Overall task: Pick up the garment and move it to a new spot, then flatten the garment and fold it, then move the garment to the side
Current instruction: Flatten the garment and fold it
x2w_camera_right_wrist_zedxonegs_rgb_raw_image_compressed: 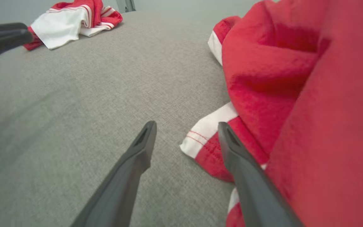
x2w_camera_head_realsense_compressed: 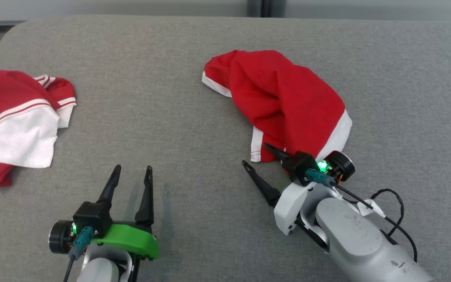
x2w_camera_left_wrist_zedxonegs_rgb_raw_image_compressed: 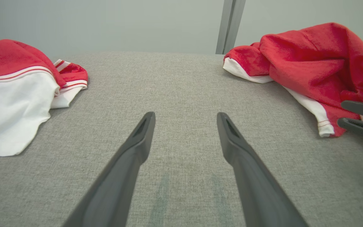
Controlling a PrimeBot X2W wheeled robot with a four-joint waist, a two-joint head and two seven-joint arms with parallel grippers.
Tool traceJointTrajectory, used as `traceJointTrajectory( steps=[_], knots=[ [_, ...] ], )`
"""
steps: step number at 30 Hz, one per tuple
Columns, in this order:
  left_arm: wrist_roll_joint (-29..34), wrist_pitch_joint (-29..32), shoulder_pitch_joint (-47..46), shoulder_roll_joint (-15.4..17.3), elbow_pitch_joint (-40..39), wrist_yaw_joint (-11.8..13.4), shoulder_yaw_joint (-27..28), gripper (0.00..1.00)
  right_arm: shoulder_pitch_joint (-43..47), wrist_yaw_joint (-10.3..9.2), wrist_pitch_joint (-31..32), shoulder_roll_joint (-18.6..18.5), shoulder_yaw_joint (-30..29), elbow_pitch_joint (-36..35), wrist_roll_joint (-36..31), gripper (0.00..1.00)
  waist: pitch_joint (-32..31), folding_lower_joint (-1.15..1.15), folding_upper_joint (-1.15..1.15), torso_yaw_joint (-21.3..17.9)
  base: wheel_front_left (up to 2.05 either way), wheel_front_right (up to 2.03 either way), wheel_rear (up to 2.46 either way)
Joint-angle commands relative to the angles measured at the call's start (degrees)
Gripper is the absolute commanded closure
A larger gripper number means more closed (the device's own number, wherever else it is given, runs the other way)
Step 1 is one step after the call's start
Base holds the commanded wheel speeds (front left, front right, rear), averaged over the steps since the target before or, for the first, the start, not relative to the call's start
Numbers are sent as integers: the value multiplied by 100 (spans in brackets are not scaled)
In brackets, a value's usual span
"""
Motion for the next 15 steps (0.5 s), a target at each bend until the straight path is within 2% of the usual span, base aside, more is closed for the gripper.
traceJointTrajectory(
  steps=[1, 4, 5, 6, 7, 8, 11, 15],
  knots=[
    [-34, 3, -109, 4, 6, -17, -19, 0, -88, -8, -2, -39, 1, 225, -31, 0, 275, 0, 0, 365, 0, 0, 0],
    [-112, 3, -138, 2, 11, -17, -43, 0, -211, -8, -1, -37, -100, 771, -167, 0, 318, 0, 0, 484, 0, 0, 0],
    [-132, 3, -145, 1, 11, -17, -49, 0, -224, -8, 1, -33, -103, 875, -176, 20, 325, 0, 0, 506, 0, 0, 0],
    [-144, 3, -146, 3, 12, -17, -54, 0, -215, -8, 9, -36, -103, 964, -169, 55, 326, 0, 0, 524, 0, 0, 0],
    [-151, 3, -144, 3, 10, -18, -58, 0, -193, -7, 16, -37, -83, 978, -117, 69, 325, 0, 0, 536, 0, 0, 0],
    [-160, 3, -136, 2, 13, -18, -61, 0, -164, -3, 21, -34, -46, 991, -92, 100, 315, 0, 0, 542, 0, 0, 0],
    [-160, 3, -63, 2, 36, -18, -26, 0, -136, -3, 20, -25, -52, 804, -18, 100, 238, 0, 0, 522, 0, 0, 0],
    [-134, 3, -1, 2, 52, -18, -13, 0, -216, -3, -3, -27, -63, 128, 135, 100, 110, 0, 0, 477, 0, 0, 0]
  ],
)
